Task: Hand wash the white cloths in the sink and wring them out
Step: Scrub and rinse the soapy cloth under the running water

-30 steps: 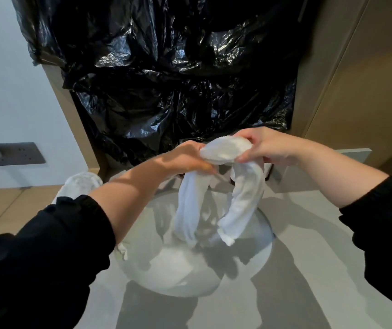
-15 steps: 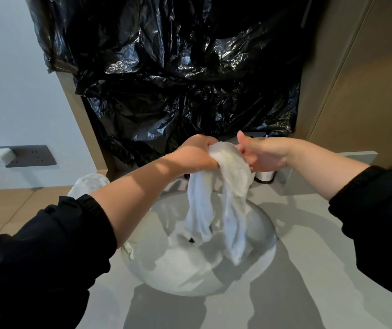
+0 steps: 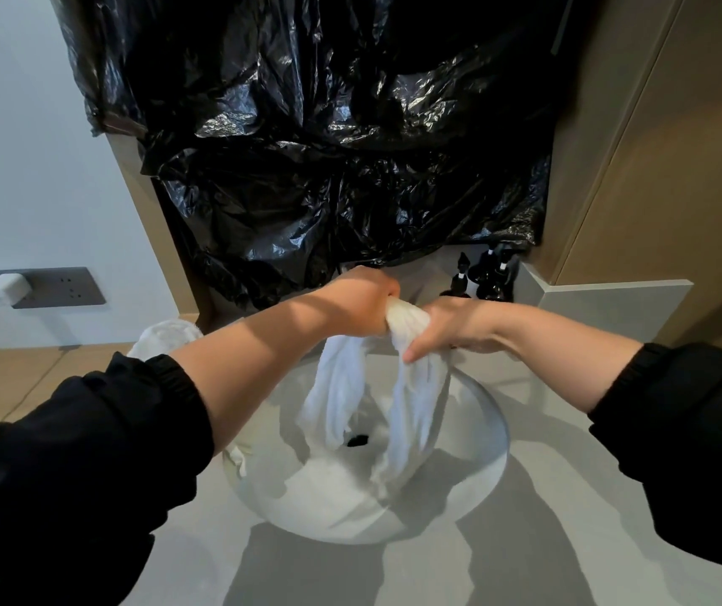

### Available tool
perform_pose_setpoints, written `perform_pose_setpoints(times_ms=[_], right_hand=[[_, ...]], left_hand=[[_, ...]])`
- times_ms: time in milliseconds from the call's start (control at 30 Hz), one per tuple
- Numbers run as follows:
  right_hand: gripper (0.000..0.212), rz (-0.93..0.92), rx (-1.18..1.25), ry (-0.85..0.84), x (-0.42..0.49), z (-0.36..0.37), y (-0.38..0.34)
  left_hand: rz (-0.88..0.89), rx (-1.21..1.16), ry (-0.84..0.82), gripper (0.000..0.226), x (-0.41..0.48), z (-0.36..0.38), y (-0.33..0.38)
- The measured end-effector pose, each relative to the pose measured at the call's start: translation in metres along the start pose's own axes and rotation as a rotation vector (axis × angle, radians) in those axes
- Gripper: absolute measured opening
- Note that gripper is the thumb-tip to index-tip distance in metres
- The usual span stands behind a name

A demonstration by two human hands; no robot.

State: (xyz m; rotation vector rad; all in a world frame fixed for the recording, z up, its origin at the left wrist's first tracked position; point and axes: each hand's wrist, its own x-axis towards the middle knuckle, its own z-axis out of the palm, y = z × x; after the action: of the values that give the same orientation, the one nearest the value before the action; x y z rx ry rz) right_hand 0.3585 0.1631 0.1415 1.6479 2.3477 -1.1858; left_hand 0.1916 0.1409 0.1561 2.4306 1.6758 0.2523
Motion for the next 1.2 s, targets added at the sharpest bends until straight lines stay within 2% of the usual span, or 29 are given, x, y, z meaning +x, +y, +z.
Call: perform_pose_setpoints(times_ms=[67, 133, 167, 200, 300, 367, 467, 533, 600, 667, 733, 767, 833, 900, 1000, 1067, 1100, 1167, 1200], right_hand=[[0.07, -0.009, 0.201, -0.092, 0.001, -0.004, 0.009], [0.051, -0.032, 0.333, -0.119, -0.005, -0.006, 0.007], [0.04, -0.038, 0.333, -0.081, -0.006, -0.009, 0.003], [0.036, -0.046, 0.277, -0.017, -0.007, -0.012, -0.001], [0.049, -0.087, 0.002, 0.13, -0.012, -0.018, -0.019], [0.044, -0.114, -0.094, 0.205, -0.015, -0.018, -0.029], [0.033, -0.133, -0.118, 0.298, -0.018, -0.018, -0.039], [0.03, -0.131, -0.027, 0.303, -0.019, -0.018, -0.044], [0.033, -0.125, 0.125, 0.317, -0.018, -0.022, -0.048], [0.039, -0.11, 0.285, 0.34, -0.018, -0.024, -0.051], [0.04, -0.083, 0.453, 0.319, -0.017, -0.024, -0.053], [0.037, -0.089, 0.547, 0.293, -0.018, -0.024, -0.056], [0.034, -0.114, 0.738, 0.25, -0.02, -0.02, -0.062], [0.041, -0.142, 0.887, 0.228, -0.022, -0.013, -0.07], [0.047, -0.15, 0.993, 0.145, -0.019, 0.002, -0.081], [0.04, -0.16, 1.052, 0.129, -0.014, 0.006, -0.077], [0.033, -0.171, 1.092, 0.136, -0.013, 0.005, -0.07], [0.014, -0.181, 1.213, 0.169, -0.008, 0.0, -0.048], [0.01, -0.162, 1.296, 0.186, -0.003, 0.0, -0.032]], left_hand=[[0.003, 0.01, 0.013, 0.013, -0.001, 0.0, -0.003], [-0.02, -0.011, 0.031, 0.014, -0.002, -0.001, -0.007], [-0.036, -0.027, 0.034, 0.018, -0.003, -0.002, -0.01], [-0.055, -0.046, 0.033, 0.021, -0.004, -0.002, -0.014], [-0.108, -0.097, 0.019, 0.024, -0.008, -0.001, -0.022], [-0.13, -0.124, -0.013, 0.024, -0.011, 0.002, -0.024], [-0.141, -0.218, -0.026, 0.027, -0.015, 0.011, -0.028], [-0.12, -0.334, 0.027, 0.034, -0.02, 0.021, -0.031], [-0.109, -0.569, 0.089, 0.051, -0.031, 0.038, -0.031], [-0.107, -0.809, 0.109, 0.089, -0.043, 0.064, -0.026], [-0.164, -0.901, 0.122, 0.121, -0.048, 0.095, -0.019], [-0.194, -0.925, 0.145, 0.127, -0.049, 0.108, -0.015], [-0.255, -1.017, 0.215, 0.124, -0.049, 0.131, -0.006], [-0.353, -1.156, 0.253, 0.113, -0.048, 0.147, 0.003], [-0.465, -1.278, 0.298, 0.101, -0.042, 0.16, 0.01], [-0.494, -1.223, 0.342, 0.083, -0.038, 0.156, 0.008], [-0.502, -1.162, 0.332, 0.066, -0.038, 0.151, 0.003], [-0.497, -1.039, 0.228, 0.035, -0.038, 0.141, -0.013], [-0.481, -1.001, 0.153, 0.028, -0.039, 0.137, -0.025]])
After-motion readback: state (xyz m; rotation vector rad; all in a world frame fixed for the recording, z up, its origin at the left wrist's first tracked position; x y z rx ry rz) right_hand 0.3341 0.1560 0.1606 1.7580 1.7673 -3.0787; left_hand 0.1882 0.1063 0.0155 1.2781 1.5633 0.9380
